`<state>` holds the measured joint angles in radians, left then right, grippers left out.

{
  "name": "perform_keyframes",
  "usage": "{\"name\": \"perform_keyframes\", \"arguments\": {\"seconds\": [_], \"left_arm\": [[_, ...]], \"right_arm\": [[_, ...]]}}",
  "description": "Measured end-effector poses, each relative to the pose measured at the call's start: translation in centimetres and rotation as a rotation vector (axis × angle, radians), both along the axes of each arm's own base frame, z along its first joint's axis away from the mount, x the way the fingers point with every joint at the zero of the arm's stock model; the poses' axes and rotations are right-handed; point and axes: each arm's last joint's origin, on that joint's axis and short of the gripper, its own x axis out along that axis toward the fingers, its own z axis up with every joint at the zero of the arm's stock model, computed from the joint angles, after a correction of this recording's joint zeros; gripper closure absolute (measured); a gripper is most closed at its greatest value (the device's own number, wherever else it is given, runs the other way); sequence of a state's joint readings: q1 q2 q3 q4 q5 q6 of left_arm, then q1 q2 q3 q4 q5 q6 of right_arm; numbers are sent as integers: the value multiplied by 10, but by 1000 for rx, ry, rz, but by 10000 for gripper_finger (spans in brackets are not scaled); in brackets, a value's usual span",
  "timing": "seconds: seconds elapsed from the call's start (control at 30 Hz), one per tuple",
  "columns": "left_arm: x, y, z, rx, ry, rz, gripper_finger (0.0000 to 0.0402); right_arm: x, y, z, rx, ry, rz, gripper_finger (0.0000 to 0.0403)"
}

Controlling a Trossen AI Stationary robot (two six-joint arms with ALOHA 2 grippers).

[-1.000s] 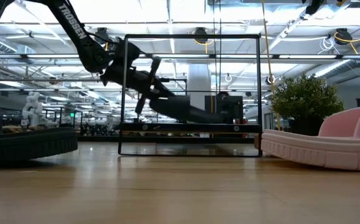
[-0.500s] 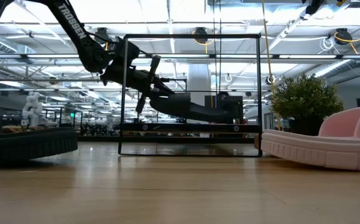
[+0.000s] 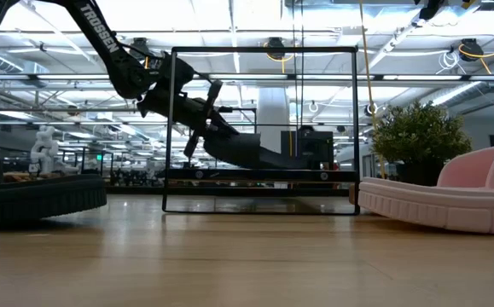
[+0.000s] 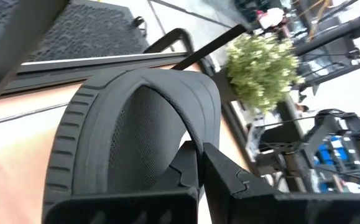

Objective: Pick and place slides into the shelf
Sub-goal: Put the top black slides on the shelf

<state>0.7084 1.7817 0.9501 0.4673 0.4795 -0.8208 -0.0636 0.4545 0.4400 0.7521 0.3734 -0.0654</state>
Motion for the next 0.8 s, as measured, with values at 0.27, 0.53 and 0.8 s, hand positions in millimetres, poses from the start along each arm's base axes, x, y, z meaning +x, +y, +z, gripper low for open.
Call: {"name": "perform_keyframes", "arguments": {"seconds": [0.27,0.53,0.8], "left_arm": [[0,-1,-3,31,39,18,400],[-1,0,-5,93,86,33,367],[-2,1,-5,148,109,46,331]], "right_arm": [[0,0,0,0,0,0,206],[0,0,0,-2,0,3,206],[0,0,0,-1,0,3,206]]}}
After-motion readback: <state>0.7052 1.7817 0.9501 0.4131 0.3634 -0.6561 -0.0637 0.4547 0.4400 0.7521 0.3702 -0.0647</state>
